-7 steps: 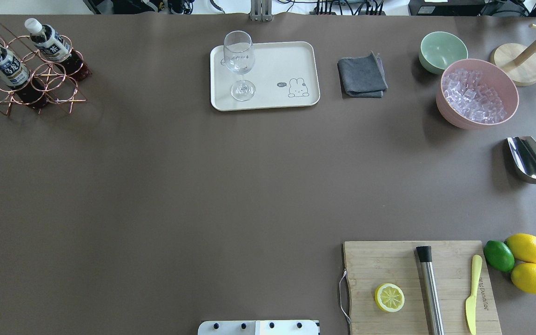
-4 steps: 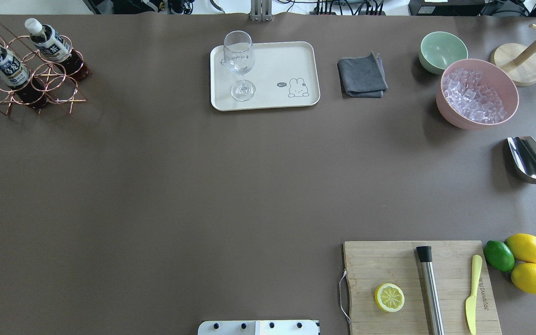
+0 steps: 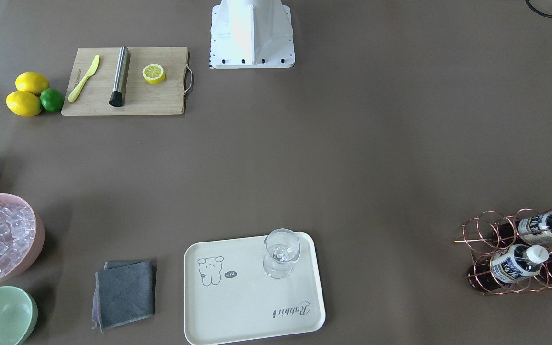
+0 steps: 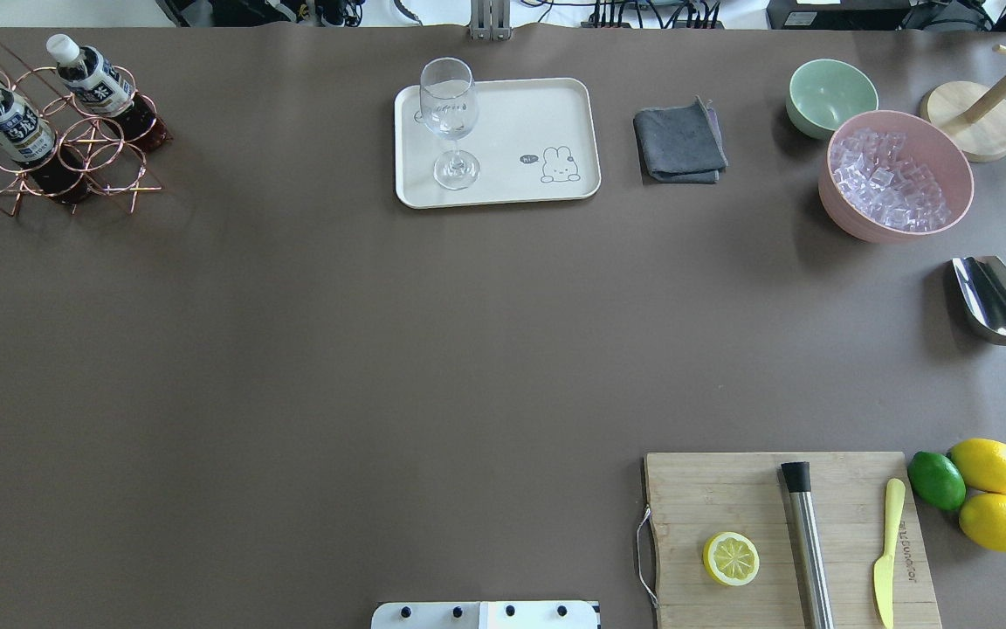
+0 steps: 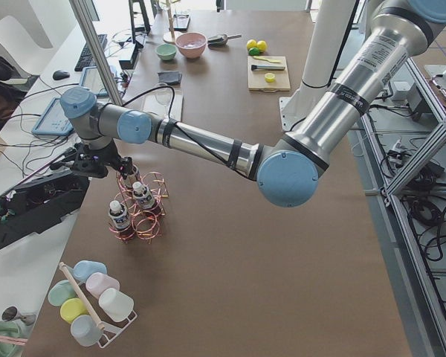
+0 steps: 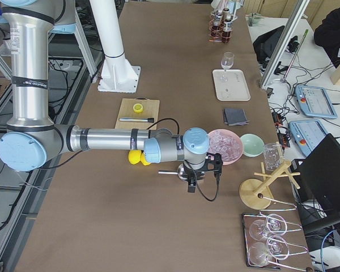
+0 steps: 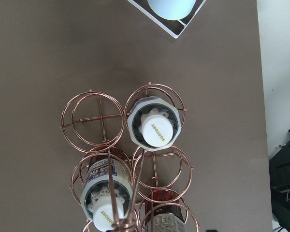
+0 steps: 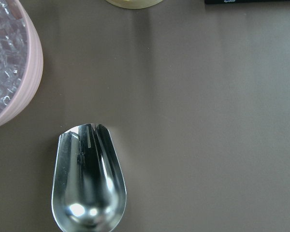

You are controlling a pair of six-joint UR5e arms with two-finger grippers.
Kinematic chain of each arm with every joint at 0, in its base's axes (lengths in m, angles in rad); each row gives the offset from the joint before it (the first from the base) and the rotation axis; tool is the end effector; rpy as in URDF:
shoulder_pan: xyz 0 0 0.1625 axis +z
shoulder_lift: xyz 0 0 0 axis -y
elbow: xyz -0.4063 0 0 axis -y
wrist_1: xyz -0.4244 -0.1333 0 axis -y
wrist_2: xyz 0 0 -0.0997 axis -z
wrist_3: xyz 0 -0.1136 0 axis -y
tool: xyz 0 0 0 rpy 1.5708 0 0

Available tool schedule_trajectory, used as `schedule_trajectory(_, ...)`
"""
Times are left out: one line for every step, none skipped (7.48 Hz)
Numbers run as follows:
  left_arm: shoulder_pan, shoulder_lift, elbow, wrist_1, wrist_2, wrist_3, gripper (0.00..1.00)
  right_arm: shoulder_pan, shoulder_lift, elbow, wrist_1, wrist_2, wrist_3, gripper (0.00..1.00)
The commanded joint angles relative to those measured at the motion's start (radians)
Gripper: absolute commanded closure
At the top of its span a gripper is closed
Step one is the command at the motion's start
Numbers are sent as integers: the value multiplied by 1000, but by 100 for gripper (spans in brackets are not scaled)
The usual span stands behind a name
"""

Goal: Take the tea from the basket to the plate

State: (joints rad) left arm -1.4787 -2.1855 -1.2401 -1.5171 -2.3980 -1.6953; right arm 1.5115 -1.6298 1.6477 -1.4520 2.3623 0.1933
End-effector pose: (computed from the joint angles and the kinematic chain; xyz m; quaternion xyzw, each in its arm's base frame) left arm 0.0201 -0.7577 0.4276 -0.2453 0.3321 -0.6214 0.6659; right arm 0.0222 -0.5122 0.6260 0.0141 -0.3895 0.0354 0.9202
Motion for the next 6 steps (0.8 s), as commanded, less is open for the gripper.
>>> schedule_trajectory(2,3,-19,0,-3,-15,35,-7,8,1,1,-1,0,0)
schedule_trajectory(2,3,-19,0,-3,-15,41,-7,8,1,1,-2,0,0)
schedule_trajectory(2,9,-27,0,-3,-12,53,-7,7,1,1,-9,0,0)
schedule_trajectory(2,10,-27,-3,-4,-9,79,-7,7,0,2,-15,-2,0)
schedule_trajectory(2,12,-27,-15,-4,-9,100,-7,8,1,2,-17,-2,0)
schedule_trajectory(2,12,-28,-15,-4,-6,100,-7,7,-3,4,-17,-8,0)
